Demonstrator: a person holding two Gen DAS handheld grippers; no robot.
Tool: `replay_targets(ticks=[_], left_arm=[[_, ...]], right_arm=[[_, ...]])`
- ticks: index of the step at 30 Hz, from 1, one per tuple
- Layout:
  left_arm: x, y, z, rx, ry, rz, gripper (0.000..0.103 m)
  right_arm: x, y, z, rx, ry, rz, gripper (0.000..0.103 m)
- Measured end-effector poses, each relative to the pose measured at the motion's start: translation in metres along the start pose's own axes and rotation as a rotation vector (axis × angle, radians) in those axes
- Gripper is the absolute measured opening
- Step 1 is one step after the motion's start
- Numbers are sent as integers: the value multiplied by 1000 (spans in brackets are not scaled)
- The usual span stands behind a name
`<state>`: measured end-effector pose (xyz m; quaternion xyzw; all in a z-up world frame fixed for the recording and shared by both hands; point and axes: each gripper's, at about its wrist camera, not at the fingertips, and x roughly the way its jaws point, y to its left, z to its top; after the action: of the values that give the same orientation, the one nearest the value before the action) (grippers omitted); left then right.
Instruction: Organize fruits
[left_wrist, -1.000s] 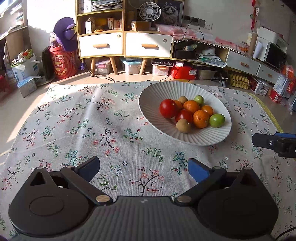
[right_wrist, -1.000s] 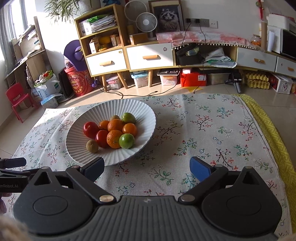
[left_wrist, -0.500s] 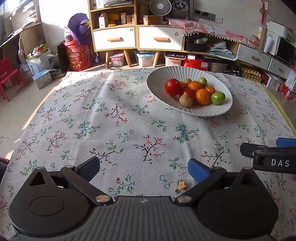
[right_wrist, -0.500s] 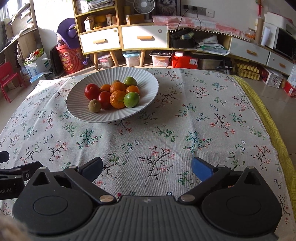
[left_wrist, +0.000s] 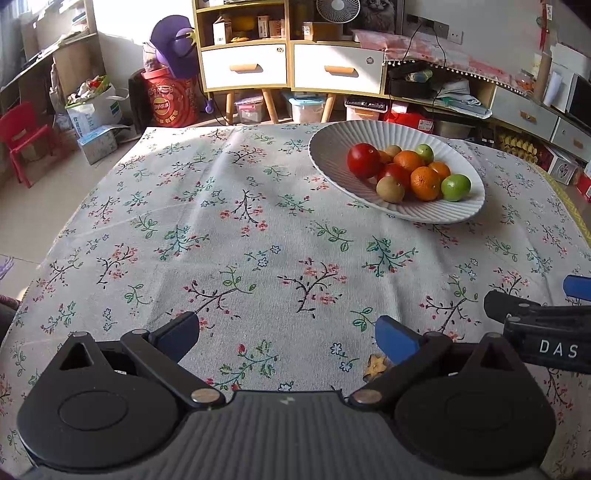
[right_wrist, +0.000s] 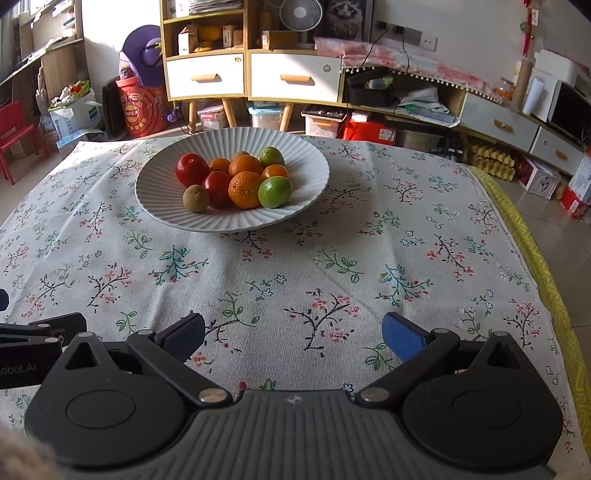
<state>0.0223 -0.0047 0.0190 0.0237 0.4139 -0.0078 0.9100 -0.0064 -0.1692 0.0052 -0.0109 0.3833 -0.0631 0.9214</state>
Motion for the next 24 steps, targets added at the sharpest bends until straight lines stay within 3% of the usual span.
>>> replay_targets(ticks=[24], left_arm=[[-7,-2,1,0,-15,-23,96]], right_arm=[[-3,5,2,-6,-14,-2,102]])
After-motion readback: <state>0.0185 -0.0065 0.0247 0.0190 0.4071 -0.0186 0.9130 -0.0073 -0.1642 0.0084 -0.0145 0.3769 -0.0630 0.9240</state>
